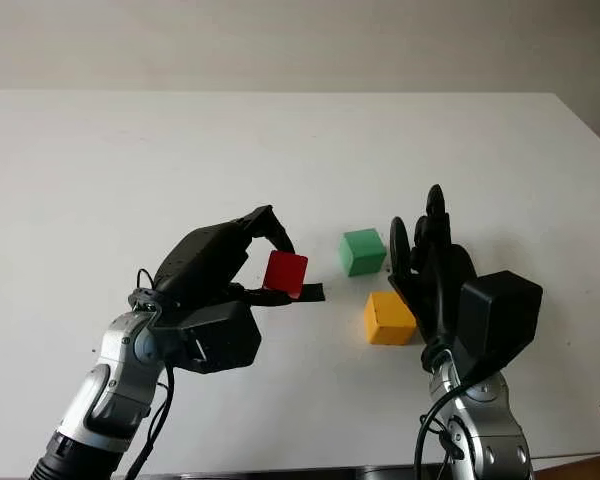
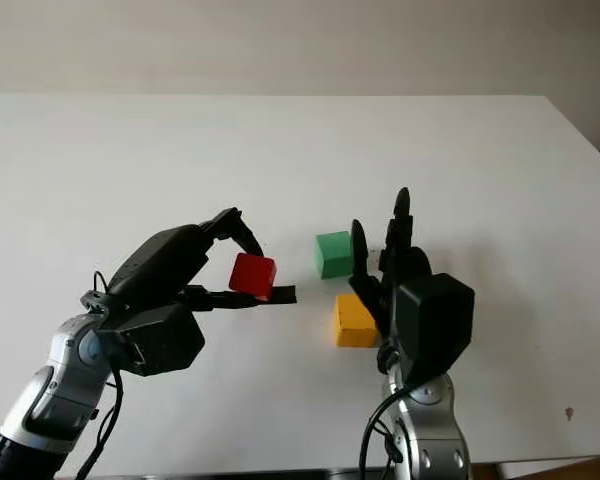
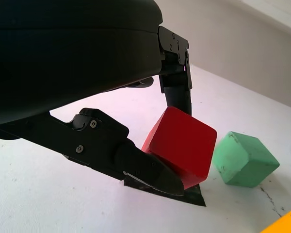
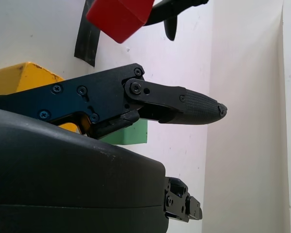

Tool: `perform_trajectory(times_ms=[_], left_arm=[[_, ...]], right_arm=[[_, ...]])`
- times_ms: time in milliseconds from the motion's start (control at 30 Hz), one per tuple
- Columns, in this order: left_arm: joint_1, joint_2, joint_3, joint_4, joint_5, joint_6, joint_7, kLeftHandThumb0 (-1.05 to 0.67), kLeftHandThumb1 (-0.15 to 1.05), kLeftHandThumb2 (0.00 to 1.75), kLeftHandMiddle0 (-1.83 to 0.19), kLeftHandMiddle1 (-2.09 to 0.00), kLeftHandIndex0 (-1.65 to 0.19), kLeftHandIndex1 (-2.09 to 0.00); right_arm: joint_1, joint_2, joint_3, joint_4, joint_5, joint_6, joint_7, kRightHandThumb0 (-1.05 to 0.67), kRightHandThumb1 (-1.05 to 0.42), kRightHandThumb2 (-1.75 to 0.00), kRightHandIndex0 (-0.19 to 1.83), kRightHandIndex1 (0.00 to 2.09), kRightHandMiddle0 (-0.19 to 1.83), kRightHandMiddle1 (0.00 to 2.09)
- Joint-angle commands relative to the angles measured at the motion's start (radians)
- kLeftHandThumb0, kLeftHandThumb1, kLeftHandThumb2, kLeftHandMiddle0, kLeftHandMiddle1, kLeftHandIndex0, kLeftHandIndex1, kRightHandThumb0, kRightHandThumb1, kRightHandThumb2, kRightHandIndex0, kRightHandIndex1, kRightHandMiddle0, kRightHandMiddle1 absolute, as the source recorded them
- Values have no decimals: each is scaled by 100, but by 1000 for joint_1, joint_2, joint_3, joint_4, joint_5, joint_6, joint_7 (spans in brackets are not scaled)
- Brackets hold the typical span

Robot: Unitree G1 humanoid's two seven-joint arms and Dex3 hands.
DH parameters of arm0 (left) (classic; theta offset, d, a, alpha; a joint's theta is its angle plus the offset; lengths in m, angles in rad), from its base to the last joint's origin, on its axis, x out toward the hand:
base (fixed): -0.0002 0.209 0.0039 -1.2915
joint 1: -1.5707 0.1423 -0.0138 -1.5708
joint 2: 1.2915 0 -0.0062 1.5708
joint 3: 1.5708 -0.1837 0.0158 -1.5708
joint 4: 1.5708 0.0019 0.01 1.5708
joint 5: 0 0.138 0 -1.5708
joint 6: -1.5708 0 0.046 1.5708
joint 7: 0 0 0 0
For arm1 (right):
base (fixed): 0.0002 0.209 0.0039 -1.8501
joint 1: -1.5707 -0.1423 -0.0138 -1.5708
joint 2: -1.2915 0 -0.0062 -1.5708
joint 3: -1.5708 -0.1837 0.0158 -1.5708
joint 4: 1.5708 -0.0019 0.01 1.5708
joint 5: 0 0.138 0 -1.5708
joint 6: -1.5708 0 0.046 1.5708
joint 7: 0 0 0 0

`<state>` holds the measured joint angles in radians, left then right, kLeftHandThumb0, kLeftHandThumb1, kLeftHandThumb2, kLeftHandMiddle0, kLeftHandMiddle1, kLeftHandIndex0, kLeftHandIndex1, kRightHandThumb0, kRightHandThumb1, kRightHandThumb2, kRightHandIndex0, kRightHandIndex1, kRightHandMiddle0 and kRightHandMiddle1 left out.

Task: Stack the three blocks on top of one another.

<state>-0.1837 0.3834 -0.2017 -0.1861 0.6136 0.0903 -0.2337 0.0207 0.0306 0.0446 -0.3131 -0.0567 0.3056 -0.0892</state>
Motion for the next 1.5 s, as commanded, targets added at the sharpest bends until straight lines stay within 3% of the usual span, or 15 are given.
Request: perform_trajectory(times_ms=[0, 200, 600, 967, 1133, 1200, 1267, 1467], left_arm=[[13, -7, -7, -32, 4, 20, -6, -40, 105, 7, -26, -6, -16, -193], [5, -9, -16, -34, 24, 59, -8, -41, 105, 6, -28, -6, -17, -192], [-23, -39, -36, 6, -1, 96, -19, -42, 104, 6, -29, -5, -23, -168], [-49, -72, -59, 67, -13, 86, 18, -43, 105, 6, -28, -5, -22, -188], [-52, -66, -70, 71, -7, 89, 11, -42, 104, 6, -26, -5, -21, -185], [-52, -64, -74, 71, -4, 90, 10, -42, 104, 6, -26, -5, -23, -173], [-51, -64, -73, 72, -5, 89, 10, -43, 102, 5, -24, -5, -27, -148], [-47, -51, -73, 68, -10, 74, -2, -55, 101, 5, -9, -4, -8, -102]], right_arm=[[0, 4, 2, 4, -4, -17, -2, -61, -105, -56, -19, 4, -16, 6], [-3, 7, 3, 10, -8, -24, -6, -61, -105, -56, -18, 5, -15, 6], [4, 12, 0, -2, -12, -14, -4, -62, -105, -55, -18, 5, -14, 6], [15, 8, -27, -50, -4, 10, -3, -70, -105, -53, -18, 5, -14, 6], [23, 5, -46, -83, 8, 21, 1, -69, -105, -51, -18, 5, -13, 6], [24, -1, -55, -89, 16, 18, 7, -68, -105, -51, -18, 5, -14, 5], [24, -3, -61, -91, 22, 19, 10, -69, -105, -51, -19, 5, -15, 5], [26, -13, -68, -98, 15, 27, 11, -70, -105, -50, -18, 5, -14, 6]])
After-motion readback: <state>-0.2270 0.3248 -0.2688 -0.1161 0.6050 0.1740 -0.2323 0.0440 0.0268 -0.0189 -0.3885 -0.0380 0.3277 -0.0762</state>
